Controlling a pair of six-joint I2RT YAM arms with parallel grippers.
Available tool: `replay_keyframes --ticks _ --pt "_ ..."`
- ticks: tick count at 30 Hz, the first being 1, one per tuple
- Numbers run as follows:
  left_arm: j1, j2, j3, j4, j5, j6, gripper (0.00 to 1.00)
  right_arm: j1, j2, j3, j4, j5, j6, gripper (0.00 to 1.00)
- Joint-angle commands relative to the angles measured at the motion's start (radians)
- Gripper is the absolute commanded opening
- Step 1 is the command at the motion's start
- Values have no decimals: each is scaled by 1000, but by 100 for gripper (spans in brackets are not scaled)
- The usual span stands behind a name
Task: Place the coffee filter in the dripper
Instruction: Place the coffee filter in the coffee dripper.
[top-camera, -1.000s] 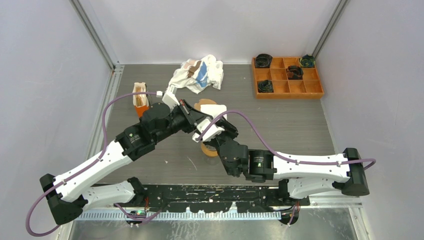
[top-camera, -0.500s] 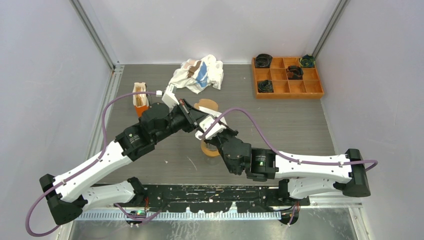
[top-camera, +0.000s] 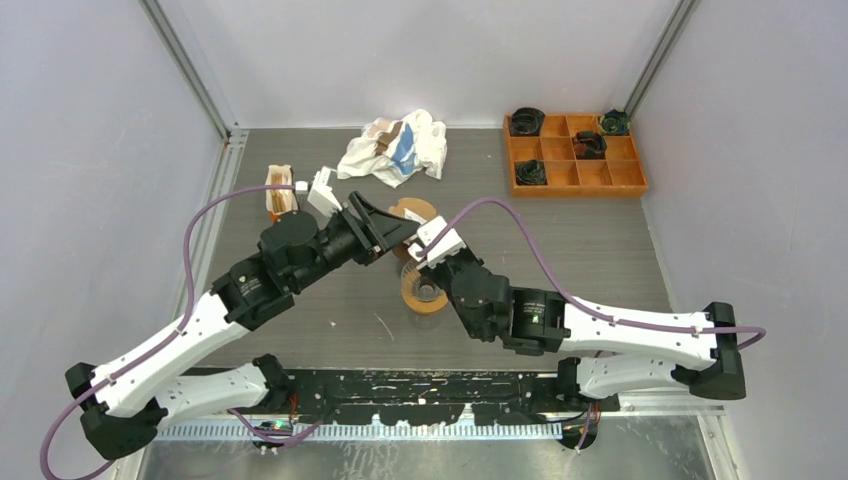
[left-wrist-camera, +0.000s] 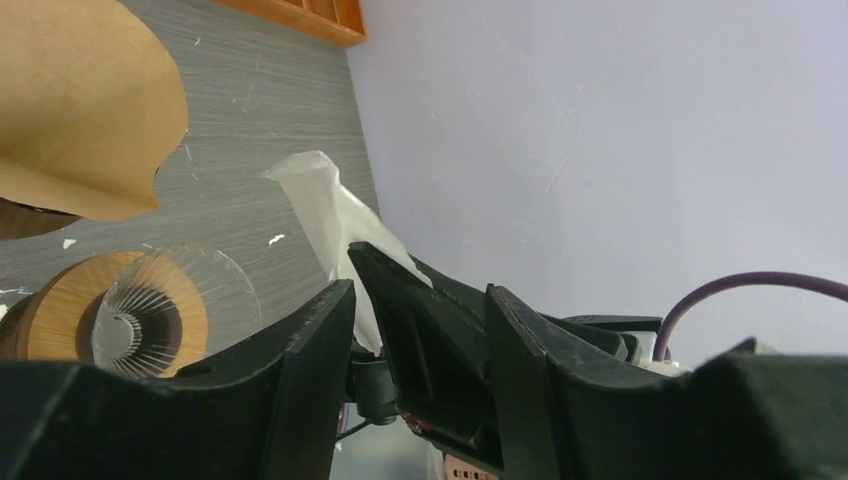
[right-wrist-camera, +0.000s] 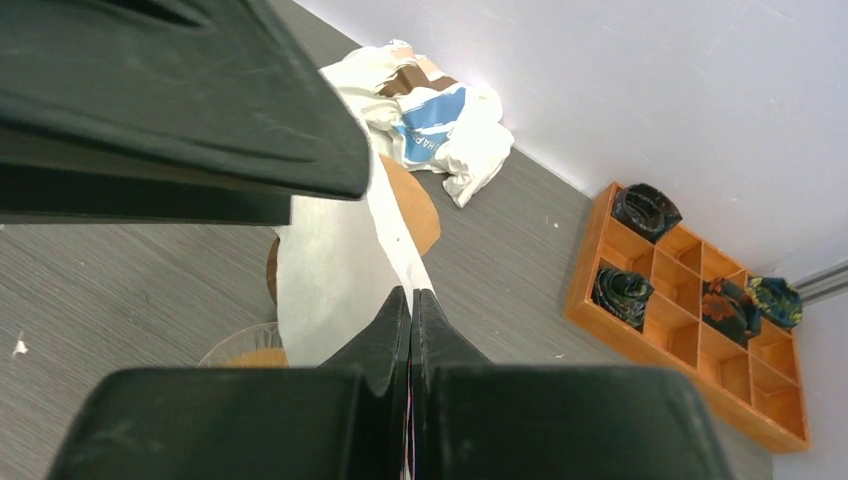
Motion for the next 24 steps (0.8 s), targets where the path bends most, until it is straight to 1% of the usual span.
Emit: replay_keyframes --ticks 1,3,6,10,13,19,24 --pt "-5 -33 15 14 -1 43 55 -22 -31 83 -73 15 164 1" --pt "-5 -39 23 -5 8 59 57 -32 -33 100 -120 19 226 1" --pt "-5 -68 23 -48 4 79 58 -39 -37 125 -177 32 304 1" --pt "-5 -108 -11 -90 -34 79 58 -41 -37 130 -205 25 355 1" --pt "-5 -98 -14 -91 -20 74 59 -39 -21 134 -214 16 364 1" --pt "-7 -22 24 -91 23 87 60 -40 19 160 -231 5 375 1" --pt "-27 20 32 -90 3 97 62 -40 29 165 -229 -12 379 1"
